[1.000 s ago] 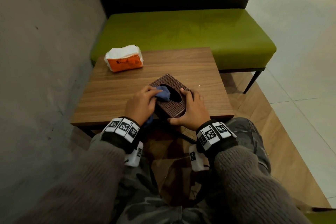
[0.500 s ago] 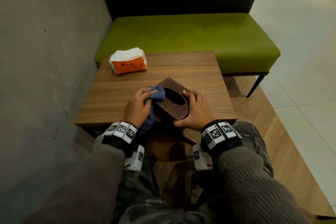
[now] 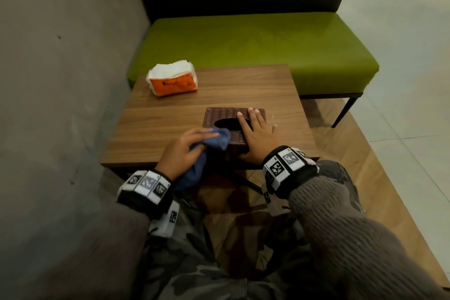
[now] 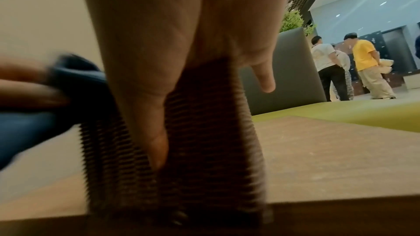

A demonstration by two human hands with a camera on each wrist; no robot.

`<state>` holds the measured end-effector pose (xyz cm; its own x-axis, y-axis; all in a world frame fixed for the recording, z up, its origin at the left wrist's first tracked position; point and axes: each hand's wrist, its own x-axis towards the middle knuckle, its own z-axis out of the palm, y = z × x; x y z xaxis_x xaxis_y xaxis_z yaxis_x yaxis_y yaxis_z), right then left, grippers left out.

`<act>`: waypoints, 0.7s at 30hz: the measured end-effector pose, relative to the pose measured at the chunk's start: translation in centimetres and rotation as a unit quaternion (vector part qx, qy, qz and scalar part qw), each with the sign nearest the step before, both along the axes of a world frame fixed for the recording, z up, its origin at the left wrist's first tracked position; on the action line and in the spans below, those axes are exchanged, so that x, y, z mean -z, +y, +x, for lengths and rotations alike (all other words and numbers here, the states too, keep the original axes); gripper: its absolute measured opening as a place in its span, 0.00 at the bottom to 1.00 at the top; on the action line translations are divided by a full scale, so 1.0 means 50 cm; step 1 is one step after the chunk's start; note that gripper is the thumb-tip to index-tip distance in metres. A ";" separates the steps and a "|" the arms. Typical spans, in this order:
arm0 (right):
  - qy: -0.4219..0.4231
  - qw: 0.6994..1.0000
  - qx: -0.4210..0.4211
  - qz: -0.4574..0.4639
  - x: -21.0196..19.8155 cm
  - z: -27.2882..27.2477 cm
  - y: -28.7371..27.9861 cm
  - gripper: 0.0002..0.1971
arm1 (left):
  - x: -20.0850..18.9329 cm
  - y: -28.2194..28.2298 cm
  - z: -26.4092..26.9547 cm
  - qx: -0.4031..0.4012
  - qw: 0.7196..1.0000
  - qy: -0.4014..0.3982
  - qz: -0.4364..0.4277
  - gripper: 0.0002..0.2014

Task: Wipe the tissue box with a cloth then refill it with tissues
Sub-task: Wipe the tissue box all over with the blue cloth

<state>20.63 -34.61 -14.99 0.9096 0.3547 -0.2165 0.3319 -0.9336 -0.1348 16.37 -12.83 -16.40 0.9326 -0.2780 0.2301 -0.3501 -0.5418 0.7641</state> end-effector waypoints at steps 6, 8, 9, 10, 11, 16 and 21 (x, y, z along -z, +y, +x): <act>-0.011 0.999 0.020 0.045 0.010 0.001 0.004 0.50 | -0.005 -0.023 0.070 -0.102 0.994 0.004 0.031 0.18; -0.006 0.997 0.029 0.066 0.007 0.009 -0.002 0.54 | 0.002 -0.028 0.035 -0.081 0.996 -0.020 0.041 0.19; -0.006 0.997 0.027 0.067 0.003 0.017 -0.005 0.57 | 0.004 -0.025 0.016 -0.065 0.997 -0.026 0.037 0.20; -0.005 0.998 0.021 0.062 -0.002 0.027 -0.007 0.59 | 0.004 -0.020 0.001 -0.049 0.998 -0.029 0.031 0.20; 0.001 0.998 0.017 0.055 -0.009 0.037 -0.007 0.61 | 0.002 -0.014 -0.008 -0.034 0.999 -0.027 0.025 0.21; 0.049 0.996 -0.001 0.073 -0.025 0.074 -0.015 0.64 | -0.003 0.030 0.006 0.006 0.999 0.032 0.011 0.18; 0.072 0.988 -0.021 0.138 -0.029 0.073 -0.030 0.62 | -0.029 0.038 0.098 -0.077 0.991 0.026 0.106 0.18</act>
<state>24.29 -36.11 -13.53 0.8598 0.4545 -0.2328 0.3282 -0.8411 -0.4300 21.28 -10.94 -14.94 0.9767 -0.1688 0.1325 -0.2143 -0.7355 0.6427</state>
